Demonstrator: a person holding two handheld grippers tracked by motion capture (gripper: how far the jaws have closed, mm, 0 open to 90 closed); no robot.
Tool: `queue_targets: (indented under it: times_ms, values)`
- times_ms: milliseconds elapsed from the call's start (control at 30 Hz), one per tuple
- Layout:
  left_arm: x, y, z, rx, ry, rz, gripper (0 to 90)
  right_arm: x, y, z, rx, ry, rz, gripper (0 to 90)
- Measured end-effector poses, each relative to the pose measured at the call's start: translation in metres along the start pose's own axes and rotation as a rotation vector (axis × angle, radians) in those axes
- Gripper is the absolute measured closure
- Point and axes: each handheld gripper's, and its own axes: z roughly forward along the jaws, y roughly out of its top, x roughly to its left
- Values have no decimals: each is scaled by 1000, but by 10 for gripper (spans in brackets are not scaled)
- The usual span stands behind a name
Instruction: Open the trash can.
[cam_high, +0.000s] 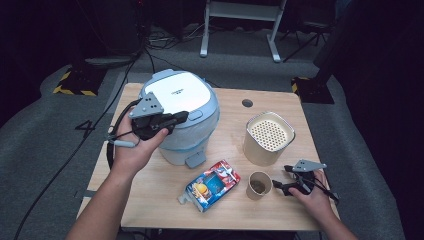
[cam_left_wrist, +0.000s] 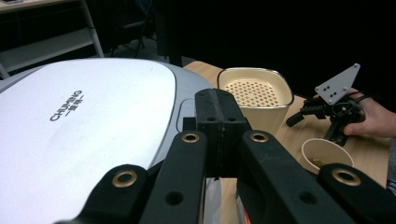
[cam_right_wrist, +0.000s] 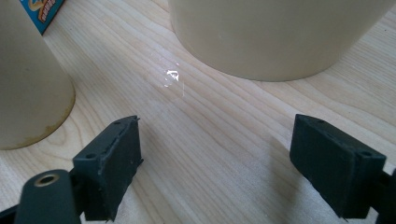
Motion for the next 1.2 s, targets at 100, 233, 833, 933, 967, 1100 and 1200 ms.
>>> queue_targets:
  times_ms: [100, 233, 833, 933, 967, 1100, 1200]
  values:
    - [1, 2, 8, 16, -4, -1, 900, 0, 0, 0, 0, 0, 0, 162]
    - [2, 3, 20, 35, -2, -4, 900, 0, 0, 0, 0, 0, 0, 162]
    - [3, 3, 33, 88, 30, 14, 900, 0, 0, 0, 0, 0, 0, 162]
    - [3, 3, 34, 79, 31, 9, 900, 0, 0, 0, 0, 0, 0, 162]
    - [3, 3, 33, 75, 45, 17, 900, 0, 0, 0, 0, 0, 0, 162]
    - [5, 1, 35, 39, 33, -3, 772, 0, 0, 0, 0, 0, 0, 161]
    - [-2, -2, 35, 13, -16, -11, 648, 0, 0, 0, 0, 0, 0, 162]
